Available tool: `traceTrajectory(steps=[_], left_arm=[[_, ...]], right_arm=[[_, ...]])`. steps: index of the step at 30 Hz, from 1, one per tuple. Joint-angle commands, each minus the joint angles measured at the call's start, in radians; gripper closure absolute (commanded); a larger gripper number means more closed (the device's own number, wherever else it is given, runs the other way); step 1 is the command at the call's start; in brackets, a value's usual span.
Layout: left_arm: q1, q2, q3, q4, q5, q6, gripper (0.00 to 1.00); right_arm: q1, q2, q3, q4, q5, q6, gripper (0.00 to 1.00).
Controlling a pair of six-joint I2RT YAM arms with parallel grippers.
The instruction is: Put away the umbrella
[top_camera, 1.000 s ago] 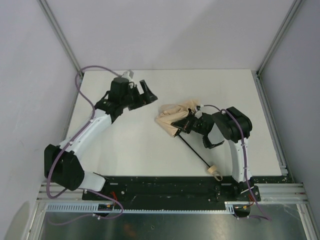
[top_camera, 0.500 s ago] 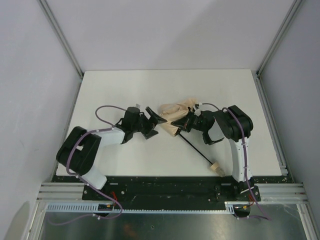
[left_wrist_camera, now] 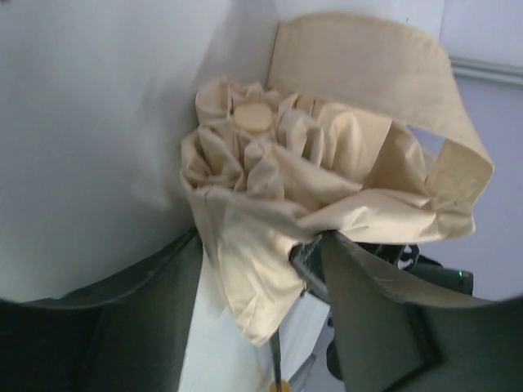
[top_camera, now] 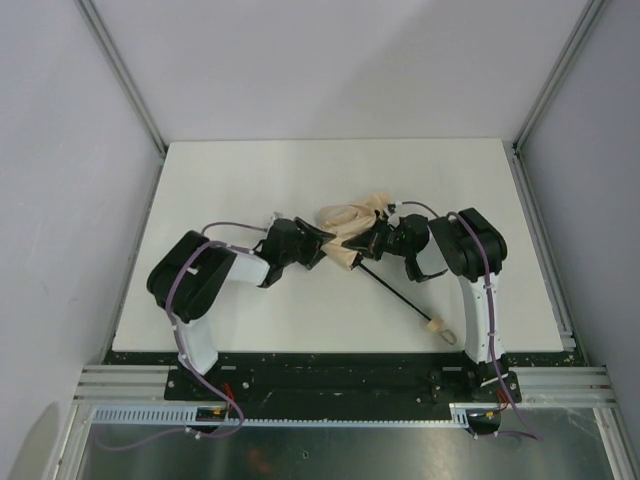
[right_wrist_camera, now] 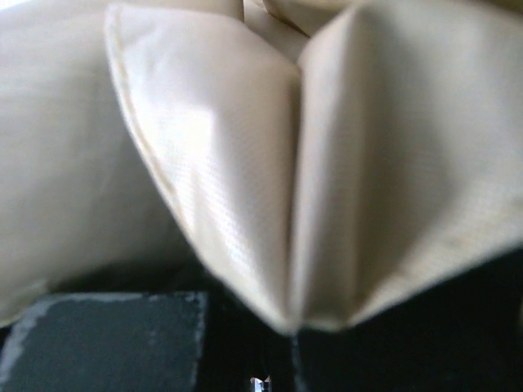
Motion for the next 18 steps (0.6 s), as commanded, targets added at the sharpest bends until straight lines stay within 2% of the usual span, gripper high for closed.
traceTrajectory(steps=[1, 3, 7, 9, 11, 12, 15, 18], left_arm=[[-0.005, 0.096, 0.055, 0.014, -0.169, 0.0, 0.4], [-0.005, 0.128, 0.086, 0.016, -0.187, 0.024, 0.51], [0.009, 0.155, 0.124, 0.017, -0.199, 0.068, 0.85], [0.012, 0.149, 0.142, 0.014, -0.188, 0.103, 0.95], [0.015, 0.131, 0.151, 0.0, -0.173, 0.127, 0.99], [0.015, 0.119, 0.149, -0.015, -0.162, 0.135, 0.99], [0.02, 0.063, 0.098, -0.068, -0.138, 0.112, 1.0], [0.028, 0.004, 0.032, -0.092, -0.116, 0.094, 1.0]], right_arm=[[-0.015, 0.051, 0.01, -0.192, 0.037, -0.041, 1.0], [-0.015, 0.046, 0.016, -0.201, 0.028, -0.043, 1.0], [-0.018, 0.022, 0.03, -0.252, 0.016, -0.081, 1.0], [-0.022, -0.011, 0.041, -0.316, 0.016, -0.135, 1.0], [-0.027, -0.062, 0.066, -0.453, 0.028, -0.24, 1.0], [-0.031, -0.094, 0.079, -0.534, 0.042, -0.301, 0.95], [-0.052, -0.219, 0.105, -0.759, 0.111, -0.484, 0.73], [-0.066, -0.372, 0.149, -1.005, 0.238, -0.68, 0.54]])
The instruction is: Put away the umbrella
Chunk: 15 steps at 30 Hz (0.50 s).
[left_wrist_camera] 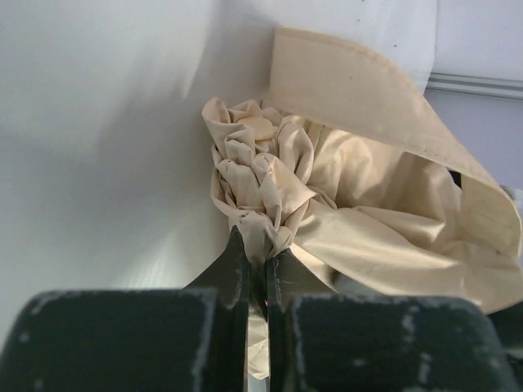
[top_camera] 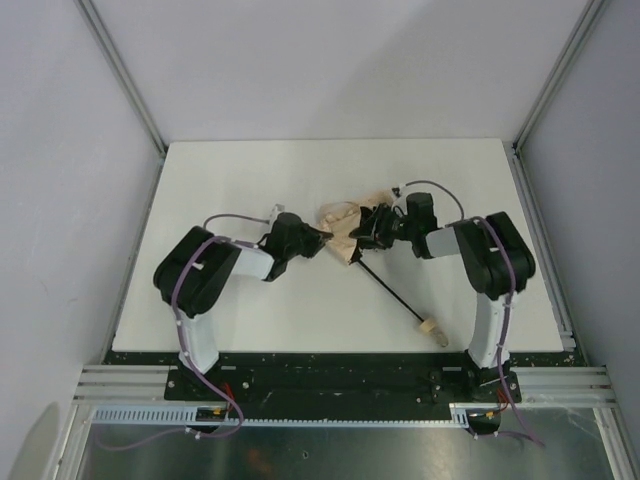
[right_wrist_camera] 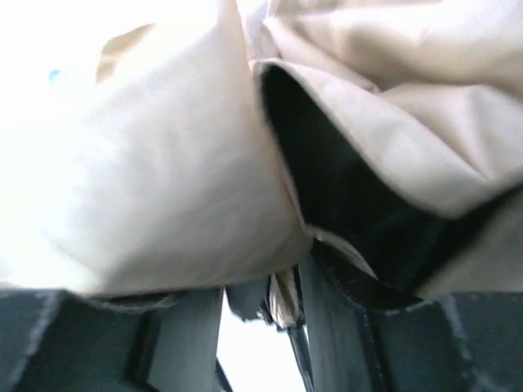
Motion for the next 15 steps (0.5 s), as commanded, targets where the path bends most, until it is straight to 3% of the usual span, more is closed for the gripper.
traceTrajectory(steps=[1, 5, 7, 11, 15], left_arm=[[0.031, -0.103, -0.092, -0.132, -0.032, 0.046, 1.0], [0.048, -0.188, -0.175, -0.177, -0.025, 0.033, 1.0], [0.055, -0.224, -0.202, -0.196, -0.011, 0.034, 1.0], [0.058, -0.295, -0.215, -0.286, 0.017, 0.029, 1.0], [0.059, -0.317, -0.168, -0.451, 0.034, 0.018, 1.0]], right_arm=[[-0.037, -0.222, 0.062, -0.532, 0.226, -0.394, 0.49], [0.031, -0.412, 0.072, -0.768, 0.491, -0.639, 0.34], [0.156, -0.501, 0.053, -0.786, 0.624, -0.763, 0.28], [0.442, -0.62, -0.053, -0.63, 0.878, -0.955, 0.19], [0.652, -0.612, -0.113, -0.455, 0.97, -1.145, 0.17]])
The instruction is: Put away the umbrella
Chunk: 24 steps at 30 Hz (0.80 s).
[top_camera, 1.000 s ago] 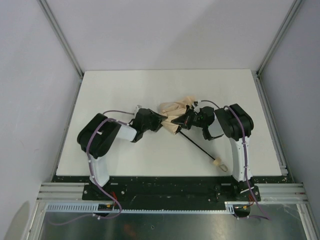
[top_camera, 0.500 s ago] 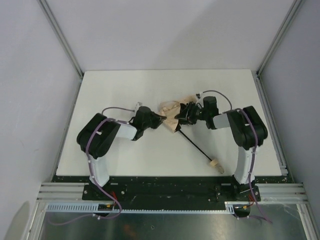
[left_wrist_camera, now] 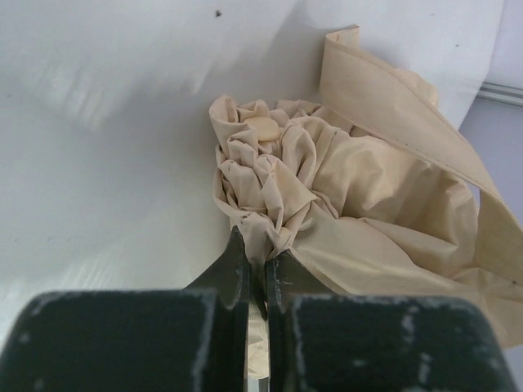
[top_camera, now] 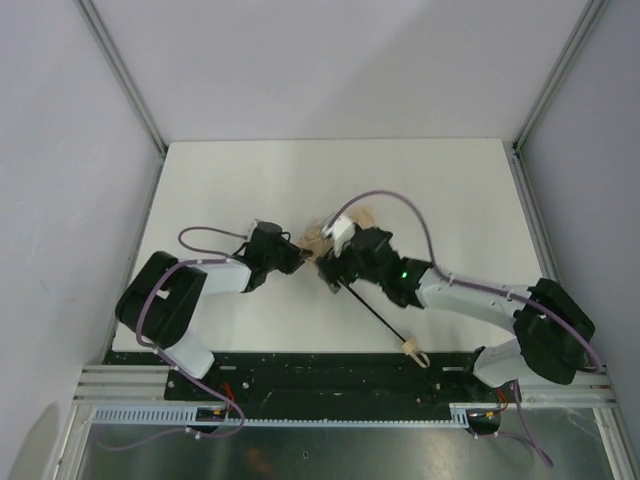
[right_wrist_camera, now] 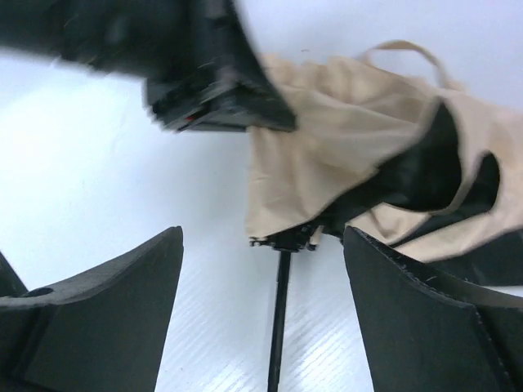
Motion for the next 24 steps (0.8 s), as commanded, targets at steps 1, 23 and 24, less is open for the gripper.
traceTrajectory(steps=[1, 23, 24], left_arm=[[0.005, -0.039, 0.047, -0.269, 0.018, 0.022, 1.0], [0.02, -0.096, 0.078, -0.459, 0.093, -0.06, 1.0], [0.023, -0.098, 0.079, -0.458, 0.094, -0.053, 1.0]], right_arm=[[0.164, 0.033, -0.064, 0.154, 0.241, -0.313, 0.16], [0.148, 0.578, 0.153, 0.207, 0.476, -0.267, 0.71], [0.139, 0.593, 0.164, 0.159, 0.46, -0.237, 0.79]])
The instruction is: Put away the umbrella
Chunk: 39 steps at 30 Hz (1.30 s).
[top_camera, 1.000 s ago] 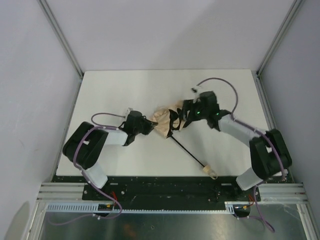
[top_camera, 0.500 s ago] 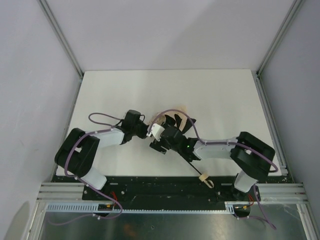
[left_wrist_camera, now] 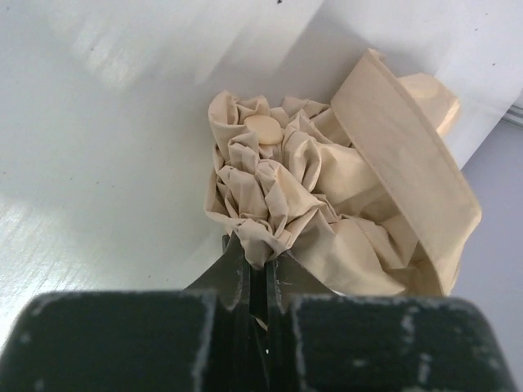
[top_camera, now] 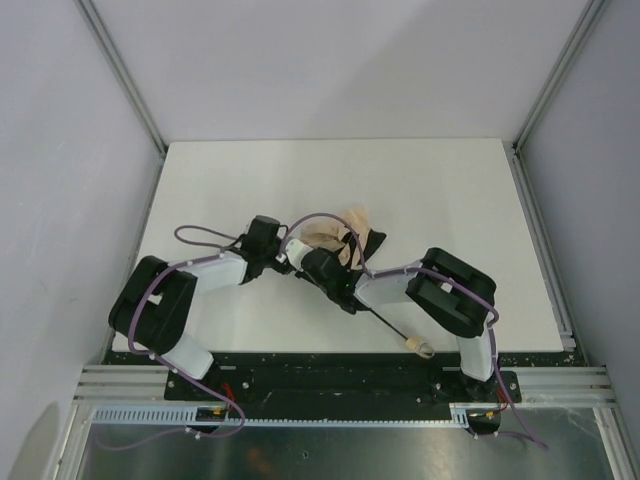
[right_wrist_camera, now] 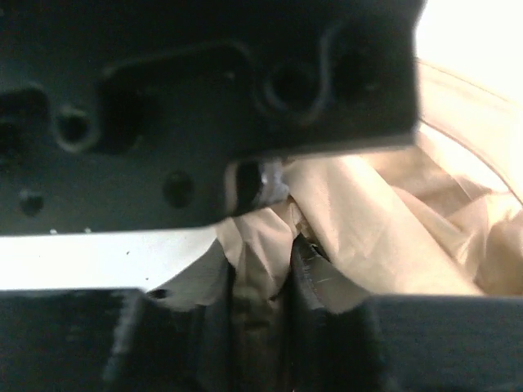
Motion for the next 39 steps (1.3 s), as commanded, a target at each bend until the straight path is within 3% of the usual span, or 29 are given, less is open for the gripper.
traceTrajectory(steps=[1, 3, 6, 7, 9, 11, 13, 19, 25, 39], left_arm=[[0.007, -0.04, -0.002, -0.135, 0.044, 0.02, 1.0], [0.025, -0.048, 0.001, -0.135, 0.051, 0.046, 1.0], [0.081, -0.079, 0.013, -0.134, 0.069, 0.125, 0.98], [0.106, -0.099, 0.014, -0.133, 0.075, 0.156, 0.86], [0.158, -0.163, 0.013, -0.12, 0.082, 0.219, 0.45], [0.217, -0.228, 0.012, -0.111, 0.088, 0.278, 0.15], [0.27, -0.286, 0.008, -0.105, 0.116, 0.324, 0.04], [0.345, -0.401, -0.073, -0.025, 0.243, 0.329, 0.01], [0.321, -0.33, -0.153, 0.191, 0.348, 0.194, 0.0], [0.197, -0.024, -0.105, 0.304, 0.223, 0.062, 0.0]], right_arm=[[-0.076, 0.076, 0.049, -0.21, 0.02, 0.167, 0.9], [-0.094, 0.099, 0.061, -0.266, -0.067, 0.191, 0.97], [-0.125, 0.122, 0.117, -0.369, -0.243, 0.21, 1.0], [-0.148, 0.133, 0.141, -0.402, -0.326, 0.222, 1.0], [-0.195, 0.158, 0.18, -0.441, -0.504, 0.248, 1.0], [-0.227, 0.188, 0.202, -0.453, -0.647, 0.283, 1.0], [-0.254, 0.225, 0.223, -0.455, -0.777, 0.331, 1.0], [-0.339, 0.338, 0.255, -0.372, -1.112, 0.536, 1.0], [-0.407, 0.443, 0.281, -0.251, -1.342, 0.743, 1.0], [-0.457, 0.526, 0.363, -0.237, -1.451, 0.832, 1.0]])
